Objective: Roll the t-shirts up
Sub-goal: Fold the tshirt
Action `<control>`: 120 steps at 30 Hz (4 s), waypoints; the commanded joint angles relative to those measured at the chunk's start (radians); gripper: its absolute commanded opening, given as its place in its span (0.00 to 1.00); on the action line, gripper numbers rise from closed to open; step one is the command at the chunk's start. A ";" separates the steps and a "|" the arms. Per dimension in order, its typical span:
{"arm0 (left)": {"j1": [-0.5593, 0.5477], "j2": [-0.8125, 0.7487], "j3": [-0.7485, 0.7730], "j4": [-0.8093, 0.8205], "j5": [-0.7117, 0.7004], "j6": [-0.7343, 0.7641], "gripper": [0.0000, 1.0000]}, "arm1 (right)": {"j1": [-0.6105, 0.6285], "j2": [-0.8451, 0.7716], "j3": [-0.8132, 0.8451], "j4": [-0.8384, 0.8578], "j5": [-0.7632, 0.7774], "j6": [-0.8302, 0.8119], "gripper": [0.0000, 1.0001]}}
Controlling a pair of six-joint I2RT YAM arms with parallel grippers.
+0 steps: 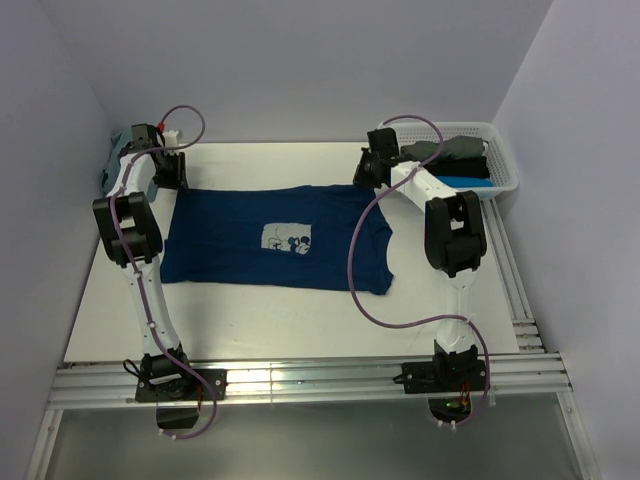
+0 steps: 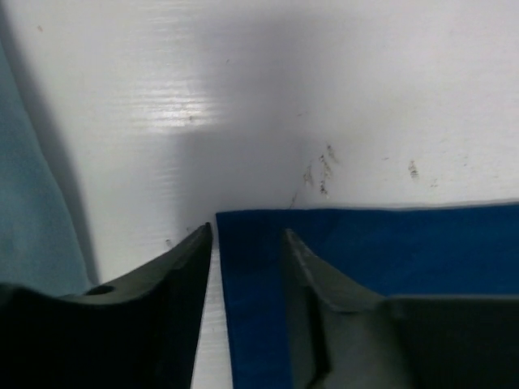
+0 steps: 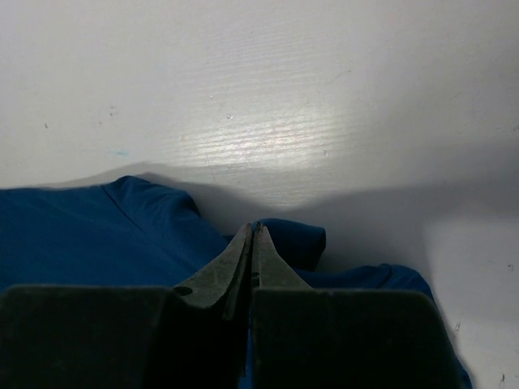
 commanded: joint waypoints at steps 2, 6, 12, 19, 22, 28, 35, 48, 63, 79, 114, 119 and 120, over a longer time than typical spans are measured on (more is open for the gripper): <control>0.003 0.023 0.043 -0.033 0.076 -0.006 0.35 | 0.008 -0.068 -0.011 0.034 0.016 0.002 0.00; 0.002 0.022 0.045 -0.046 0.104 -0.004 0.21 | 0.008 -0.074 -0.027 0.044 0.019 -0.001 0.00; 0.005 -0.037 -0.018 0.013 0.058 -0.001 0.46 | 0.009 -0.077 -0.036 0.054 0.016 0.002 0.00; 0.008 -0.028 0.006 0.004 0.065 0.002 0.39 | 0.008 -0.079 -0.039 0.057 0.016 0.002 0.00; 0.008 -0.012 0.025 -0.003 0.062 -0.001 0.23 | 0.008 -0.083 -0.041 0.057 0.016 0.002 0.00; 0.008 -0.037 0.003 0.032 0.078 -0.015 0.00 | 0.008 -0.103 -0.068 0.075 0.026 -0.002 0.00; 0.017 -0.146 -0.127 0.112 0.140 -0.029 0.00 | 0.008 -0.169 -0.146 0.124 0.031 -0.002 0.00; 0.076 -0.334 -0.311 0.029 0.242 0.094 0.00 | 0.038 -0.359 -0.358 0.146 0.066 0.012 0.00; 0.143 -0.445 -0.579 -0.033 0.282 0.256 0.00 | 0.104 -0.477 -0.673 0.193 0.161 0.122 0.00; 0.204 -0.482 -0.583 -0.080 0.355 0.312 0.00 | 0.103 -0.491 -0.693 0.175 0.184 0.137 0.00; 0.250 -0.512 -0.564 -0.126 0.357 0.353 0.61 | 0.112 -0.488 -0.526 0.081 0.148 0.112 0.46; 0.255 -0.508 -0.508 -0.135 0.360 0.332 0.61 | 0.144 -0.261 -0.231 -0.021 0.134 0.095 0.45; 0.257 -0.505 -0.498 -0.143 0.364 0.330 0.61 | 0.144 -0.231 -0.167 -0.032 0.126 0.096 0.45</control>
